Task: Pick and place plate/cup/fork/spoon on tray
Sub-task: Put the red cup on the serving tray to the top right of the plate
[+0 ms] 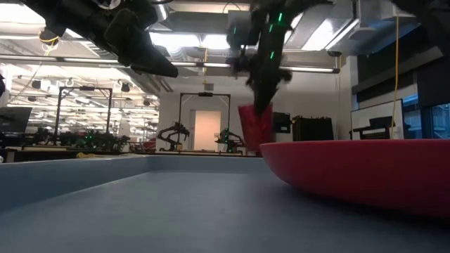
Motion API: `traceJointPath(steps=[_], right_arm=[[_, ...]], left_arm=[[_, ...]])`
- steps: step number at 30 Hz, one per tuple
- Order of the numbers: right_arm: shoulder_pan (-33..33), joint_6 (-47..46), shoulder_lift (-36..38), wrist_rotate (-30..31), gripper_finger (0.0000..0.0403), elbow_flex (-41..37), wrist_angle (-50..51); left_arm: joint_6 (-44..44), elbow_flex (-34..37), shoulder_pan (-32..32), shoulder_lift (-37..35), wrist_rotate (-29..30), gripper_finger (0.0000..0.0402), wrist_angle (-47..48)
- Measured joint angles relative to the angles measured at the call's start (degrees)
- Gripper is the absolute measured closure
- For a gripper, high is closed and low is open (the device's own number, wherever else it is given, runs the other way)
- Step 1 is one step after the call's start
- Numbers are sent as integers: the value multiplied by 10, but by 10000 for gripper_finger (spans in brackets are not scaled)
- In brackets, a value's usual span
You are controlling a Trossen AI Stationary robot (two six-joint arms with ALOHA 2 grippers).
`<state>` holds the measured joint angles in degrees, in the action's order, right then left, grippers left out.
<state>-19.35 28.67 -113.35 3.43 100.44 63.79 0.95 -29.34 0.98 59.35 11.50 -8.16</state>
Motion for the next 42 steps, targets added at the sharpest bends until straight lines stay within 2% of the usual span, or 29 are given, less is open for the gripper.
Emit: traceJointPath(steps=[4, 9, 15, 22, 25, 28, 33, 38, 42], right_arm=[[64, -25, 49, -1, 391, -1, 96], [150, -158, 115, 0, 391, -4, 210], [247, -303, 196, 28, 391, -36, 248], [333, -502, 316, 96, 391, -179, 241], [357, -589, 368, 100, 391, -265, 213], [384, -632, 408, 91, 390, -341, 148], [427, -653, 434, 70, 391, -424, 26], [456, -733, 434, 58, 391, -478, 24], [476, -782, 435, 57, 391, -489, 4]], left_arm=[[0, 0, 0, 0, 0, 320, 0], [0, 0, 0, 0, 0, 320, 0], [1, 0, 0, 0, 0, 320, 0], [2, 0, 0, 0, 0, 320, 0], [2, 0, 0, 0, 0, 320, 0], [4, 0, 0, 0, 0, 320, 0], [5, 0, 0, 0, 0, 320, 0], [5, 0, 0, 0, 0, 320, 0], [6, 0, 0, 0, 0, 320, 0]])
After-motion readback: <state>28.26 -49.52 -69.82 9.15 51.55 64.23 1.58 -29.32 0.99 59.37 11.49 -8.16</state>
